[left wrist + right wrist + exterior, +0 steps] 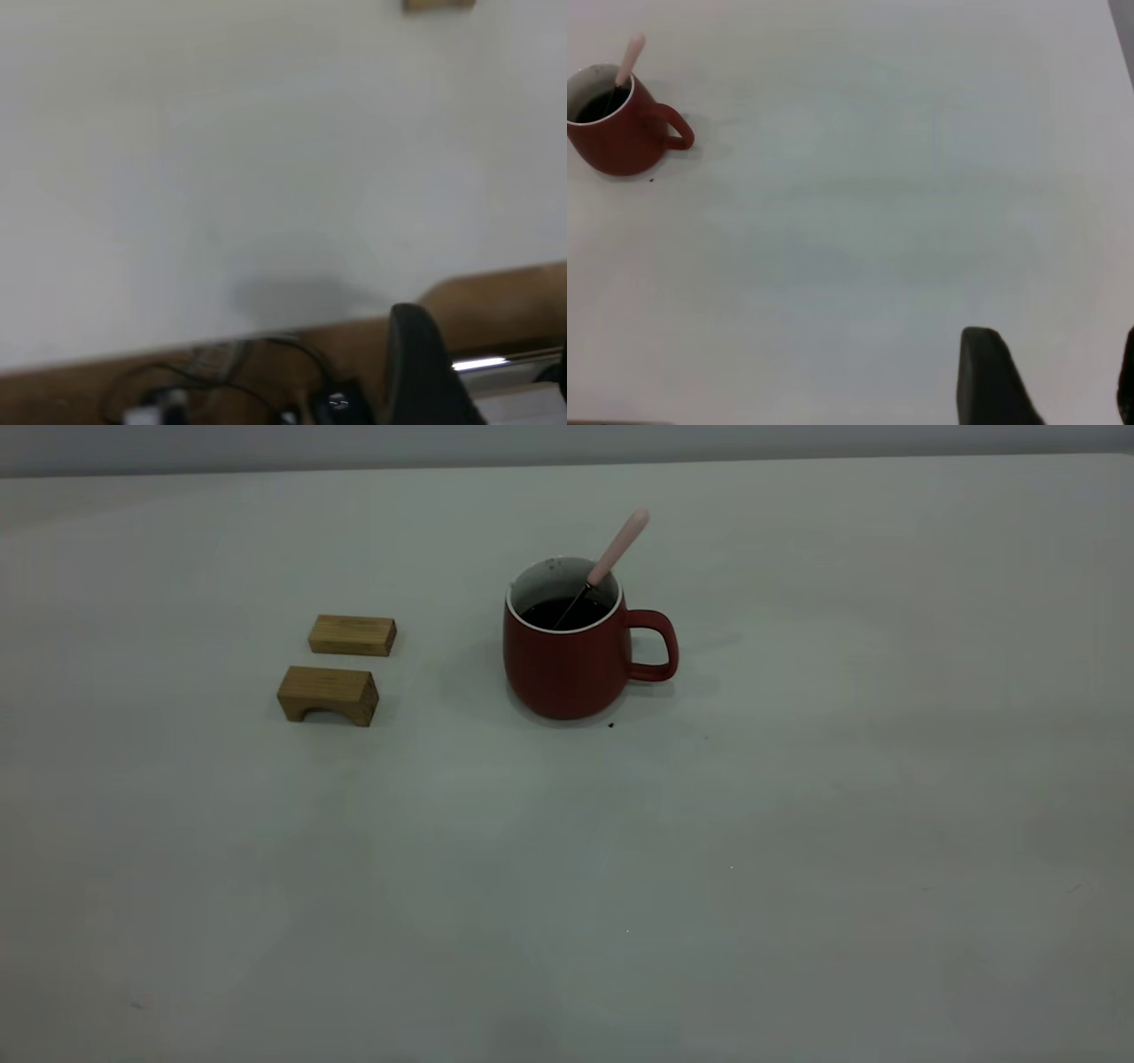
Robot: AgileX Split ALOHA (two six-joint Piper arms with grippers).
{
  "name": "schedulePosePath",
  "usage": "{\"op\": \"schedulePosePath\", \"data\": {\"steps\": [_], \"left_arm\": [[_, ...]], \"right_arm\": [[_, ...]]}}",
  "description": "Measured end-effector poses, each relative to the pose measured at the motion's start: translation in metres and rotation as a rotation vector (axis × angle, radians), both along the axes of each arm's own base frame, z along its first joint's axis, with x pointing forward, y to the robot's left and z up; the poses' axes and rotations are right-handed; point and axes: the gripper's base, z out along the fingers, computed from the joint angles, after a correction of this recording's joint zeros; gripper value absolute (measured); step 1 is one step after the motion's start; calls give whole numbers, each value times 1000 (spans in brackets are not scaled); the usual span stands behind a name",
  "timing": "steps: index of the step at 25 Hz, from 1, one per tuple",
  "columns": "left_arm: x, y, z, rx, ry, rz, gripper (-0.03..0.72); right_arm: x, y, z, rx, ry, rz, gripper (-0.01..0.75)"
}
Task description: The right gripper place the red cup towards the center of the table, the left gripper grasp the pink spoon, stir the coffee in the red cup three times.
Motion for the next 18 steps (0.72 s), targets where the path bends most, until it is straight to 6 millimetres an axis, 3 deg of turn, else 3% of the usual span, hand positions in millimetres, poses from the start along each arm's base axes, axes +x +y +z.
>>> {"op": "schedulePosePath", "data": {"steps": [6, 18], "left_arm": [[-43, 15, -41, -53, -87, 116, 445], [-84, 21, -44, -112, -352, 177, 445]], "right_arm": [[0, 0, 0, 0, 0, 0, 389], [0, 0, 0, 0, 0, 0, 389]]}}
